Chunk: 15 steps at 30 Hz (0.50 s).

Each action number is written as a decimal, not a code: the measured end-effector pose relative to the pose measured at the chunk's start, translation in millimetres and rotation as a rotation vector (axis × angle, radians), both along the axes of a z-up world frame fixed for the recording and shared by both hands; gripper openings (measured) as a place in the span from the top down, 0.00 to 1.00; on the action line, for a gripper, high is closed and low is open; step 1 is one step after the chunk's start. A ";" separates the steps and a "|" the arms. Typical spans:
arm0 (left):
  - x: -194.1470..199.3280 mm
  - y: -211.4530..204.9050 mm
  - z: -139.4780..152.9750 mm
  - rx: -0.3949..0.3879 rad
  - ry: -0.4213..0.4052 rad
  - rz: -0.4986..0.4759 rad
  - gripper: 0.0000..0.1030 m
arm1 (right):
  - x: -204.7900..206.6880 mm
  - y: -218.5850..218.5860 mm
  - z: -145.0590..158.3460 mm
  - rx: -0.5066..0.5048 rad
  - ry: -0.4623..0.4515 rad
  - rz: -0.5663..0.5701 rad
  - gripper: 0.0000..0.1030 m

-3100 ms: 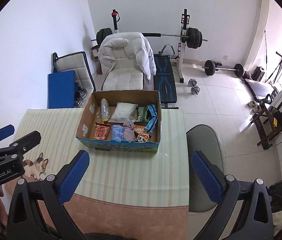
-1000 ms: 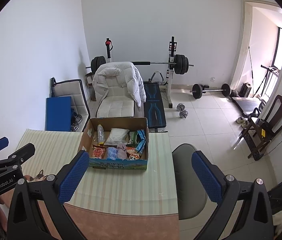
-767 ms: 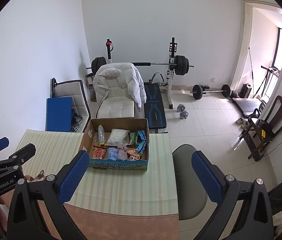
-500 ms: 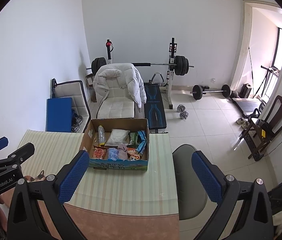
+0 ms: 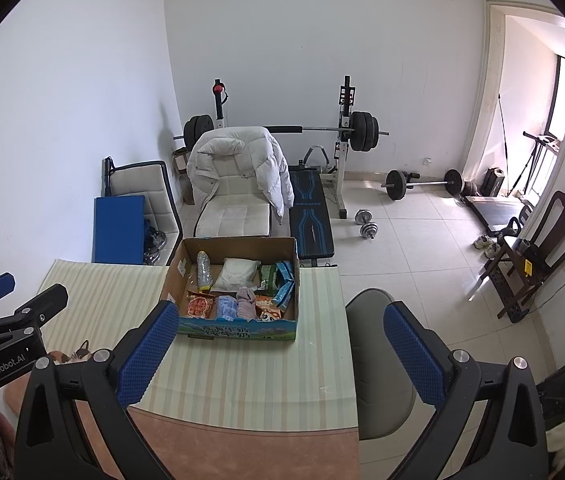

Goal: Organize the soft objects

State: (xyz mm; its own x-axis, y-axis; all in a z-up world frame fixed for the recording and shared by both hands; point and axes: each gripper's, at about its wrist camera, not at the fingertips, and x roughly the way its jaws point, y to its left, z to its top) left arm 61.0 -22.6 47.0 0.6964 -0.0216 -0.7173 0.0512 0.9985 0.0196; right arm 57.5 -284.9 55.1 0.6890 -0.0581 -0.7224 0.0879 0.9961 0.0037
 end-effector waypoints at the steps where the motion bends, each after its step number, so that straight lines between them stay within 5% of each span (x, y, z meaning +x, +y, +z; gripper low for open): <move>1: -0.4 -0.4 0.1 -0.001 0.000 -0.001 0.00 | 0.2 0.0 -0.2 0.001 0.001 0.001 0.00; 15: -1.3 -2.0 -1.5 -0.004 0.003 -0.003 0.00 | 3.4 -0.1 6.1 0.002 0.000 -0.001 0.00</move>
